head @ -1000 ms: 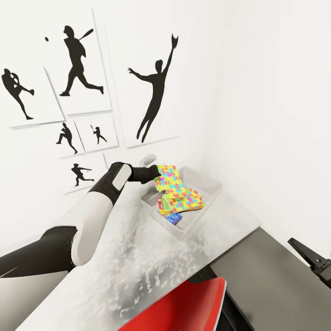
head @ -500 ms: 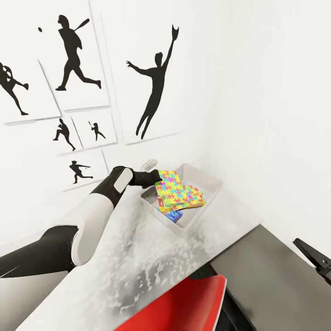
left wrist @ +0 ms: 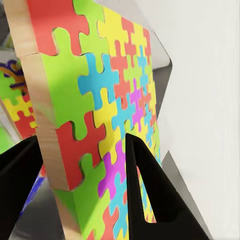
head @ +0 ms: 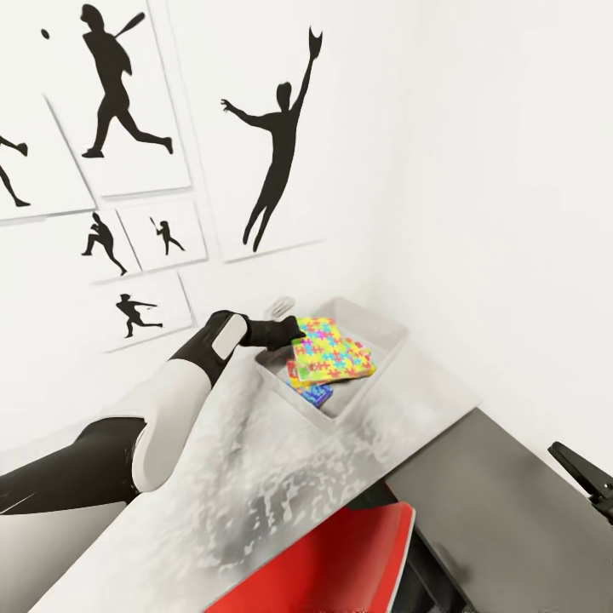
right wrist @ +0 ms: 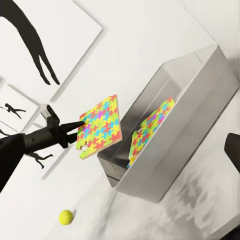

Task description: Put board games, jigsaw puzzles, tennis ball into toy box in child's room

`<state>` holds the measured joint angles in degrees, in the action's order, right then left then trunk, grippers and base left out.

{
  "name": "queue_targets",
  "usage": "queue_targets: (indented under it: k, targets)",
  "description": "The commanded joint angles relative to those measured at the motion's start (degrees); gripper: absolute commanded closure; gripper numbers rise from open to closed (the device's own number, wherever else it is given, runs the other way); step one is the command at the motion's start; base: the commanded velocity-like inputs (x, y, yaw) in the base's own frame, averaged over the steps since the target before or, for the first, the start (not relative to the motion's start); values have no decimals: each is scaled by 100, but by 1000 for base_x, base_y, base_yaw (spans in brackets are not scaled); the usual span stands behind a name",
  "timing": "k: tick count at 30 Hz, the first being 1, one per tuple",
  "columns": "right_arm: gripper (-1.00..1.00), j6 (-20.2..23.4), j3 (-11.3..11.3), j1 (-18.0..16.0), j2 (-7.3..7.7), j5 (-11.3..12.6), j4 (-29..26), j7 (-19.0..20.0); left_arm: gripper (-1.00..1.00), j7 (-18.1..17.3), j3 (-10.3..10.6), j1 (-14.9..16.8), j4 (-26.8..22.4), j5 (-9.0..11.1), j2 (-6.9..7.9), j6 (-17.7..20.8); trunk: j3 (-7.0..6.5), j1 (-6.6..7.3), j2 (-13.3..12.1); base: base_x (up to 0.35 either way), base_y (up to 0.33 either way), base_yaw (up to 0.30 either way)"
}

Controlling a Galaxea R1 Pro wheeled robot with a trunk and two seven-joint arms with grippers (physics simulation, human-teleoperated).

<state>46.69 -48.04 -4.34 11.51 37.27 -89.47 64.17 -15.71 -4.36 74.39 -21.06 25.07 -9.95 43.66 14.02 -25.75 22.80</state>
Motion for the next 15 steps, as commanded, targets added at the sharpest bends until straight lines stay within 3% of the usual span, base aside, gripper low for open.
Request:
queue_targets:
  k: [1, 15]
  targets:
    - [-100, 32, -3, -5, 1, 17, 0, 8, 100, -67, -35, 5, -3, -25, -5, 37, 21, -3, 12, 0, 0, -78]
    - [-100, -9, -12, -5, 1, -34, 8, 414, 100, -303, -4, 5, -46, -52, -5, -146, 153, -3, 12, 0, 0, -75]
